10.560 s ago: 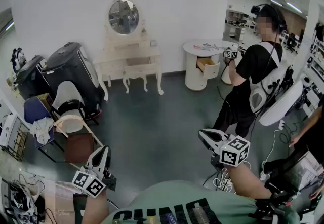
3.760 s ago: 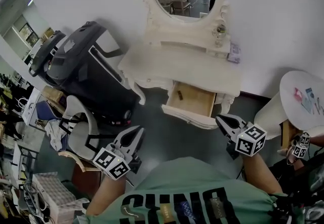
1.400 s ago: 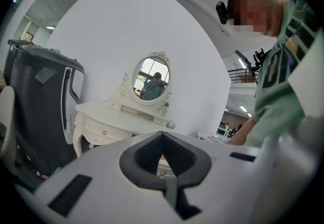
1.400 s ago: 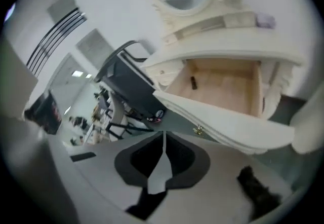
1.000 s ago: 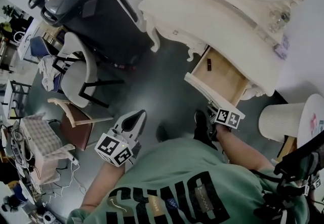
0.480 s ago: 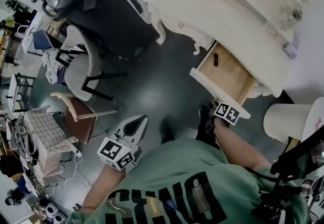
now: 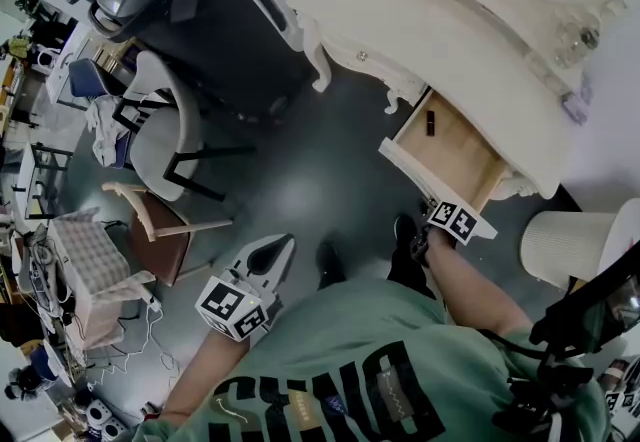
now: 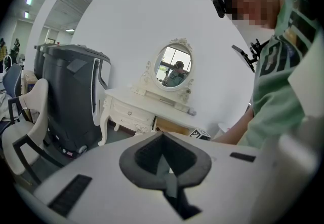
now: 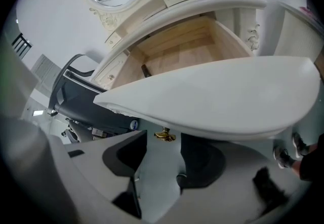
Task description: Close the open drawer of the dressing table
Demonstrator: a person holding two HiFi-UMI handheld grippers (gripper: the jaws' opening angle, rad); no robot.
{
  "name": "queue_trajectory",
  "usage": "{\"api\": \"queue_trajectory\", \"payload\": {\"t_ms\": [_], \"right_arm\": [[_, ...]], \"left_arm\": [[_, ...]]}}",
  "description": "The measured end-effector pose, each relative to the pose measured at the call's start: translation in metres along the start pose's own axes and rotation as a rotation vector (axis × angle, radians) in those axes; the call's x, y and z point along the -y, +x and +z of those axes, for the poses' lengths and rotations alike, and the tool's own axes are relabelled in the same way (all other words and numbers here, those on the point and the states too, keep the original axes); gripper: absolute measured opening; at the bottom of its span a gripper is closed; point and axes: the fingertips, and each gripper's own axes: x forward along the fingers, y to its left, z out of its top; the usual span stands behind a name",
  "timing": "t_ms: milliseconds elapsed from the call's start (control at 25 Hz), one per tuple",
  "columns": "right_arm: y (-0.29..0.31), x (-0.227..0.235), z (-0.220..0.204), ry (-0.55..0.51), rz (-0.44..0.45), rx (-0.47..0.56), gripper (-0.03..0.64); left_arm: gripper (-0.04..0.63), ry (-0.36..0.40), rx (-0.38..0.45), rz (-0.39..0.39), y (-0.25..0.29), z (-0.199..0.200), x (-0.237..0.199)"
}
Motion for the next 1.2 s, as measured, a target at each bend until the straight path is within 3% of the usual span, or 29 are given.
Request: {"api": "queue_trajectory", "payload": {"t_ms": [160, 200, 1200], "right_arm": [[0.009, 0.001, 0.004, 0.004, -0.023, 0.009, 0.201], [0.009, 0.002, 0.005, 0.000, -0.035, 0.011, 0.133], [0.017, 0.008, 0.050, -0.031, 0.000, 0.052, 0.129]], "left_arm": [[-0.002, 0.004, -0.006, 0.005, 0.000, -0.001, 0.001], [-0.002, 0.004, -0.008, 0.008, -0.001, -0.002, 0.000], [-0.002, 0.011, -0.018, 0.008, 0.012, 0.005, 0.005]]}}
